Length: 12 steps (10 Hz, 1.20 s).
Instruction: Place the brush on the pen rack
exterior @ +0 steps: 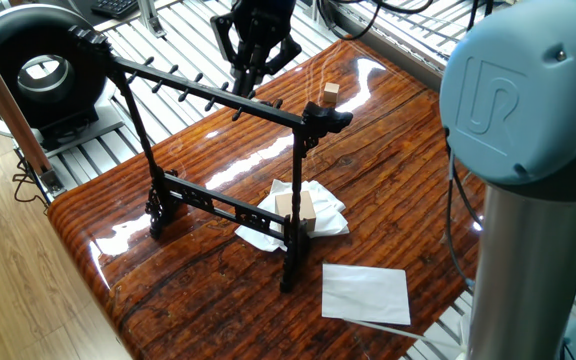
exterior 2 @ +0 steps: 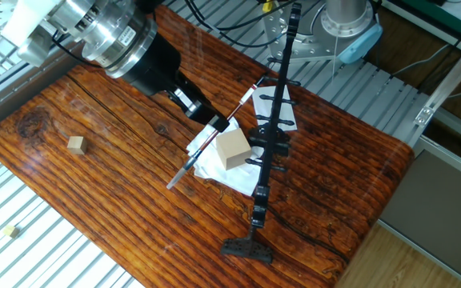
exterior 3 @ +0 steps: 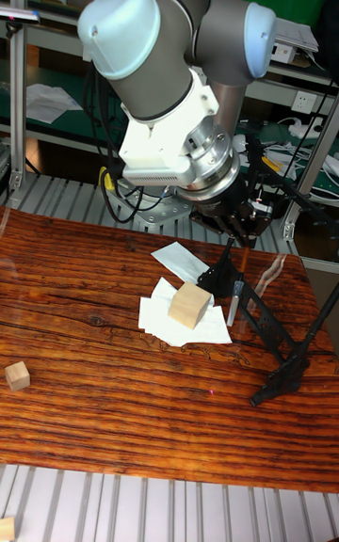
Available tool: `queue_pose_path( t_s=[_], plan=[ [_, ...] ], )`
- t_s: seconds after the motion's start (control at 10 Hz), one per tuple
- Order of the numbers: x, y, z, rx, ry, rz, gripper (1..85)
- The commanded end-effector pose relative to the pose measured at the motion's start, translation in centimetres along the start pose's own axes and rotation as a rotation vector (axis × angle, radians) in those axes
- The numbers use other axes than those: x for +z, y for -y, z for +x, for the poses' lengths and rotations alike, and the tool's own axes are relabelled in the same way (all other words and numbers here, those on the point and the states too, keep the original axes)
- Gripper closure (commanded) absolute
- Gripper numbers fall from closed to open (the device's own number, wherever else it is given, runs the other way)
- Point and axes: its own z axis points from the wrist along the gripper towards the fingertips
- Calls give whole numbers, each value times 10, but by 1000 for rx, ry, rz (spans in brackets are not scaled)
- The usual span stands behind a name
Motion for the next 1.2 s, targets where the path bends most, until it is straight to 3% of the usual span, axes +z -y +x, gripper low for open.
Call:
queue_pose_path(
  t_s=[0.0, 1.1],
  plan=[
    [-1, -2, 1, -2, 2, -3, 843],
    [3, 4, -6, 0, 31, 53, 843]
  ],
)
